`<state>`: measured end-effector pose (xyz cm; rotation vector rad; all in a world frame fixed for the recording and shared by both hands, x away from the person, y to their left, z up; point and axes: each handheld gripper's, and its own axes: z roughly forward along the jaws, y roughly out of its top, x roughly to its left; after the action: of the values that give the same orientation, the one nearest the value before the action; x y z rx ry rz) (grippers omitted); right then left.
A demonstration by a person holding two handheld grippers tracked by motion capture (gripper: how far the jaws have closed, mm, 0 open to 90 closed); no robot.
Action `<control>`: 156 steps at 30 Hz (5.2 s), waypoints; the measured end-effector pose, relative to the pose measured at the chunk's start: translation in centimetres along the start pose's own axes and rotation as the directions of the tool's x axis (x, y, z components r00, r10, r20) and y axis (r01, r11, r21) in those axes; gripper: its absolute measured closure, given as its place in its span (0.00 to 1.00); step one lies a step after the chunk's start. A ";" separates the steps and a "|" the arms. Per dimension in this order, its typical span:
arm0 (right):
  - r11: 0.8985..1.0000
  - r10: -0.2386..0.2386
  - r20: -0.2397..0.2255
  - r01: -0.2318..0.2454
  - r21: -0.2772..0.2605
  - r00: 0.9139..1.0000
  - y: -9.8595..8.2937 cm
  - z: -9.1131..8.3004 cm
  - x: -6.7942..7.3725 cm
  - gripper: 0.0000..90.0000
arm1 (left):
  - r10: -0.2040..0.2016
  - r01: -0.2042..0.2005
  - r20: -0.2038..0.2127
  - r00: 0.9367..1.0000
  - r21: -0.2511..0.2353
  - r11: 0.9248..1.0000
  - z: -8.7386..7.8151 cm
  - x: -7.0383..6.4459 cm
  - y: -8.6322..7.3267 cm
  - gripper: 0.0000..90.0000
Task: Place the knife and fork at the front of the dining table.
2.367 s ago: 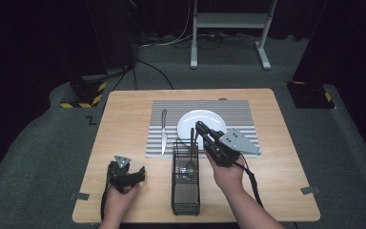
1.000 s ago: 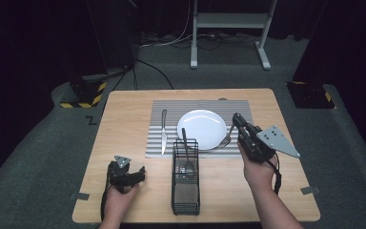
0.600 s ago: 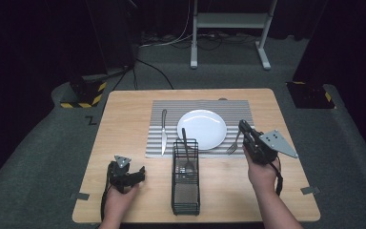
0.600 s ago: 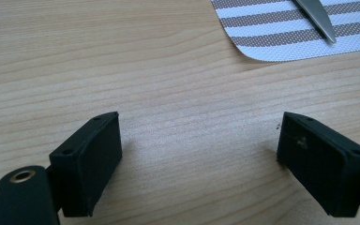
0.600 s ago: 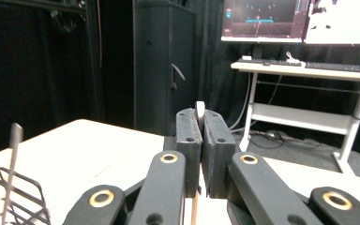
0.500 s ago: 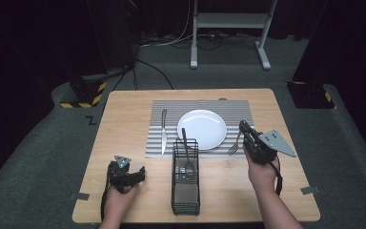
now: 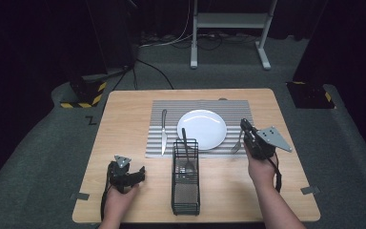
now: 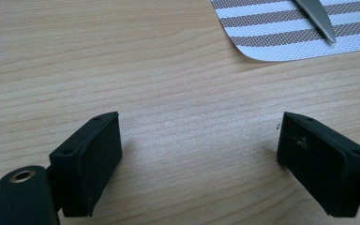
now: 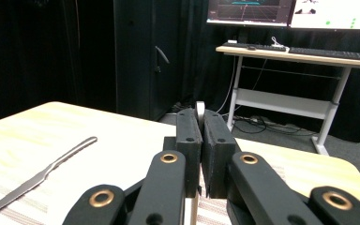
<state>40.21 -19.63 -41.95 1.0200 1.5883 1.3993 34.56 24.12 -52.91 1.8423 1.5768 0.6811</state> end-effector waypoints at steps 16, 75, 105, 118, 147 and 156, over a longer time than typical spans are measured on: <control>0.999 -0.004 0.007 0.004 0.053 1.000 -0.7 1.7 -0.2 0.97 | -0.002 0.002 0.001 1.000 -0.002 1.000 0.0 0.0 0.0 0.16; 0.926 0.159 0.144 -0.198 0.321 0.977 -4.4 16.4 -4.1 0.95 | 0.003 -0.003 0.003 1.000 -0.002 1.000 -0.1 0.0 -0.1 0.17; 0.900 0.180 0.191 -0.240 0.363 0.965 -5.8 17.2 -5.2 0.93 | 0.003 -0.003 0.003 1.000 -0.004 1.000 -0.1 0.0 -0.1 0.17; 0.900 0.188 0.190 -0.247 0.359 0.964 -5.5 16.8 -5.5 0.89 | 0.004 -0.004 0.004 1.000 -0.004 1.000 -0.1 0.0 -0.1 0.17; 0.864 0.006 0.141 -0.076 0.497 0.990 -8.9 5.2 -6.1 0.95 | 0.006 -0.006 0.002 1.000 -0.004 1.000 -0.1 -0.1 -0.1 0.17; 0.847 0.002 0.121 -0.067 0.528 0.993 -9.8 3.8 -5.0 0.94 | 0.007 -0.007 0.002 1.000 -0.004 1.000 -0.1 -0.1 -0.1 0.17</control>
<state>44.88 -23.55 -51.82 1.4275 1.9262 0.9043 34.38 24.10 -52.92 1.8454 1.5673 0.6848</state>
